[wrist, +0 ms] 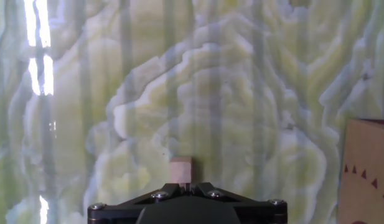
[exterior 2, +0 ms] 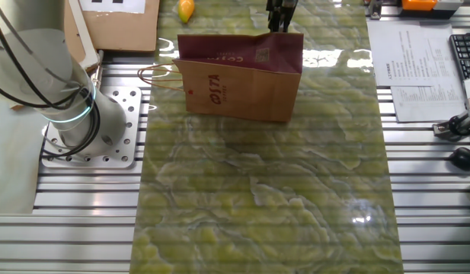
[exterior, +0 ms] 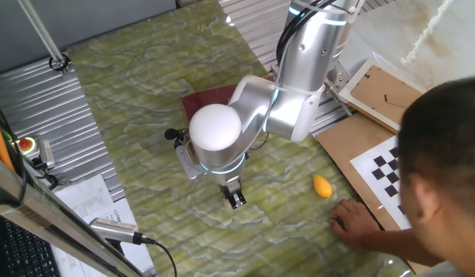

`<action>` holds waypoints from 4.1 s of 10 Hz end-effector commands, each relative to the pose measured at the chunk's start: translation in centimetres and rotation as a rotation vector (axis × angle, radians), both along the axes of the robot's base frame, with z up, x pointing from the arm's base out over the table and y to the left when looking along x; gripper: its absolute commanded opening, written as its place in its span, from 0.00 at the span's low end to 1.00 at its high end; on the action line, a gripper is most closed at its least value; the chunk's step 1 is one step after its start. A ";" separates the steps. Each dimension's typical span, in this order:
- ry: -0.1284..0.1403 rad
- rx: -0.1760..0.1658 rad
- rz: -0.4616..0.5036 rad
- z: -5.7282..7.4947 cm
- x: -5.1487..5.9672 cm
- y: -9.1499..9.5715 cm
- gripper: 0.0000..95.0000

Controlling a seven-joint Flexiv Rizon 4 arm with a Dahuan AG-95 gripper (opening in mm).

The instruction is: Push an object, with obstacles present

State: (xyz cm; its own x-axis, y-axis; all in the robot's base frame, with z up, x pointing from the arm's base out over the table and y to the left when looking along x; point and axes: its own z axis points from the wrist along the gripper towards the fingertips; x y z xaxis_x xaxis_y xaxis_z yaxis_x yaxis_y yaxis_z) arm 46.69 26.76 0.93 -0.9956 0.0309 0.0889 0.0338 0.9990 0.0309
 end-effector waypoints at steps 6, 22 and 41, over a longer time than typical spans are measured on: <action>-0.003 0.000 -0.005 0.2 1.1 -0.1 0.00; -0.009 -0.001 -0.021 0.1 3.6 -0.1 0.00; -0.016 -0.004 -0.005 0.5 3.4 -0.1 0.00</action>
